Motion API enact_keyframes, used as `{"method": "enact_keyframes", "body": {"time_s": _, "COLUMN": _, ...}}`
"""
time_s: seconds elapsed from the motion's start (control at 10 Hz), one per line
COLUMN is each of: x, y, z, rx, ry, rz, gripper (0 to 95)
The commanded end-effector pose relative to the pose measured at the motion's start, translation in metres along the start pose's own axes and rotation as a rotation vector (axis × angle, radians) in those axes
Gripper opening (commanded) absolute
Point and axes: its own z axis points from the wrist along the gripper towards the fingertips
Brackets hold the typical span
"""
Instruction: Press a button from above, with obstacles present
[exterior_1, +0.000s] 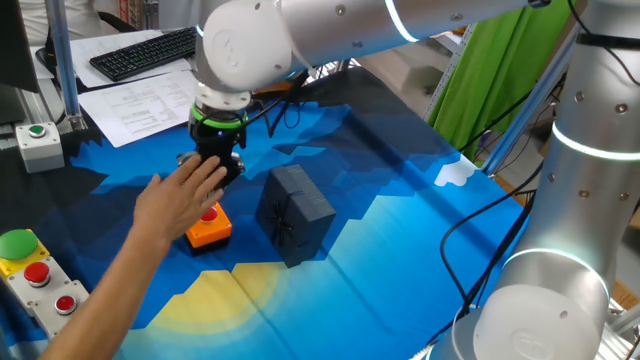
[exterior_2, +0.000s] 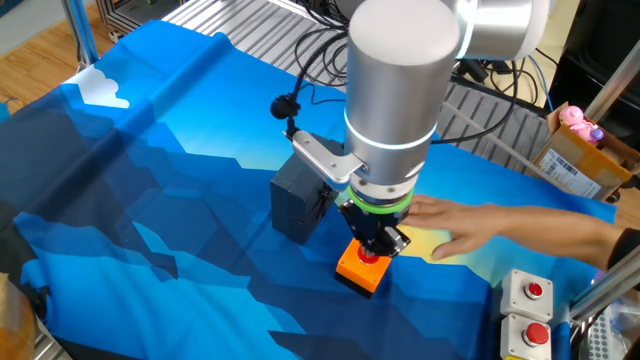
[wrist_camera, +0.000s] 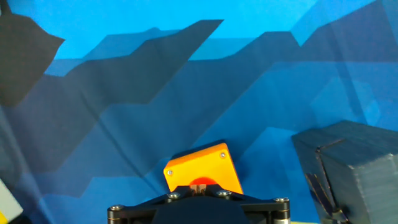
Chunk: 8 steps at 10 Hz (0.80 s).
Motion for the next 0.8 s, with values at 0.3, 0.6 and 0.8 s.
{"method": "enact_keyframes", "body": {"time_s": 0.3, "x": 0.007, "y": -0.002, "z": 0.009, "rx": 0.006, "ry": -0.009, "rz": -0.005, "gripper": 0.0}}
{"method": "enact_keyframes", "body": {"time_s": 0.6, "x": 0.006, "y": -0.002, "z": 0.013, "rx": 0.009, "ry": -0.011, "rz": -0.007, "gripper": 0.0}}
{"method": "enact_keyframes", "body": {"time_s": 0.8, "x": 0.003, "y": -0.002, "z": 0.021, "rx": 0.020, "ry": -0.020, "rz": -0.015, "gripper": 0.0}}
